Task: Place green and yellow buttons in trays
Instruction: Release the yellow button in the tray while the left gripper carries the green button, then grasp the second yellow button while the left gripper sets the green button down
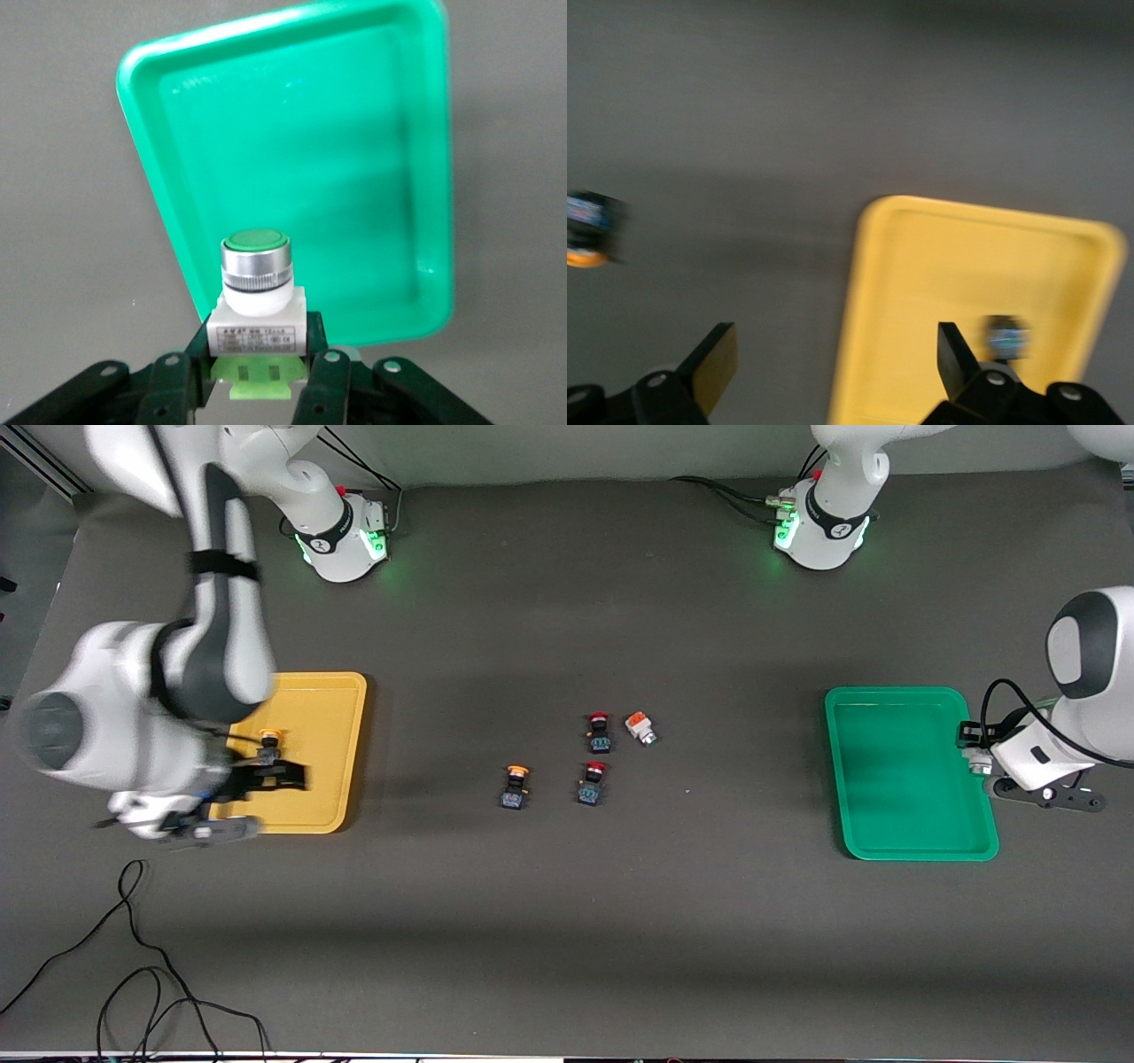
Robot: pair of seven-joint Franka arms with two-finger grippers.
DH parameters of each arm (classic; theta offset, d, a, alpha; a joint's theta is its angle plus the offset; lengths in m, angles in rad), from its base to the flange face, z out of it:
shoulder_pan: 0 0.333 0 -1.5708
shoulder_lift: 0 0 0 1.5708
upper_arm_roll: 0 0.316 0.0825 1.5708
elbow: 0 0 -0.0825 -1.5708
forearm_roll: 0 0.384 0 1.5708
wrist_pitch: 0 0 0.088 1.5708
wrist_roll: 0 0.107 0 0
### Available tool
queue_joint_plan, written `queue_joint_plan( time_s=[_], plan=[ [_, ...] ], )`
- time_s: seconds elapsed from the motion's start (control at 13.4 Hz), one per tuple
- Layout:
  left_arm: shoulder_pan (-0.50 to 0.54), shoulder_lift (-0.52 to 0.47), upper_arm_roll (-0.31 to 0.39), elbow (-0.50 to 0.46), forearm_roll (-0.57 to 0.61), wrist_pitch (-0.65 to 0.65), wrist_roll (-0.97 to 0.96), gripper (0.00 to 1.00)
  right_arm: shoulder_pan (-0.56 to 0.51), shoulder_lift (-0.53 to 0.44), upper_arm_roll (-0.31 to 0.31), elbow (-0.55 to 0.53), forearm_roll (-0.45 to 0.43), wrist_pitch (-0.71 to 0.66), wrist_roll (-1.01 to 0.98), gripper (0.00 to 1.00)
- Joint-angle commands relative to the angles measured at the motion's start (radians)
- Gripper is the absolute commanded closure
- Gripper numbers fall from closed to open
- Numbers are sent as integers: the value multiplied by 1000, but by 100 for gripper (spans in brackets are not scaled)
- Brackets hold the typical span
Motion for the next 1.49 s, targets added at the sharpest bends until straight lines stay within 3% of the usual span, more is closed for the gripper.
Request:
queue_joint_plan(
  time_s=[0.0,0.15,0.3,0.67,0.89,1.04,1.12,1.19,1.27,1.41],
  plan=[
    [26,-22,-14,-174,12,188,30,100,40,77,109,117,-9,-5,318,0],
    [26,29,-12,-234,13,331,21,100,40,117,239,182,-9,6,510,0],
    [36,88,-12,-239,13,409,22,100,40,138,322,203,-10,71,624,0],
    [103,159,-14,-240,15,523,36,100,56,278,341,177,-9,333,631,0],
    [120,195,-12,-246,15,580,42,100,62,339,378,88,-7,528,631,0],
    [125,209,-14,-245,13,586,42,100,63,356,396,71,-6,555,632,0],
    [125,209,-14,-243,13,584,42,22,63,356,413,66,-6,553,634,1],
    [126,205,-14,-239,13,574,44,0,63,356,419,63,-6,553,634,4],
    [122,199,-14,-237,13,566,44,0,63,356,421,59,-4,553,634,14],
    [122,165,-17,-237,13,545,45,0,62,353,421,60,-4,543,634,52]
  ],
)
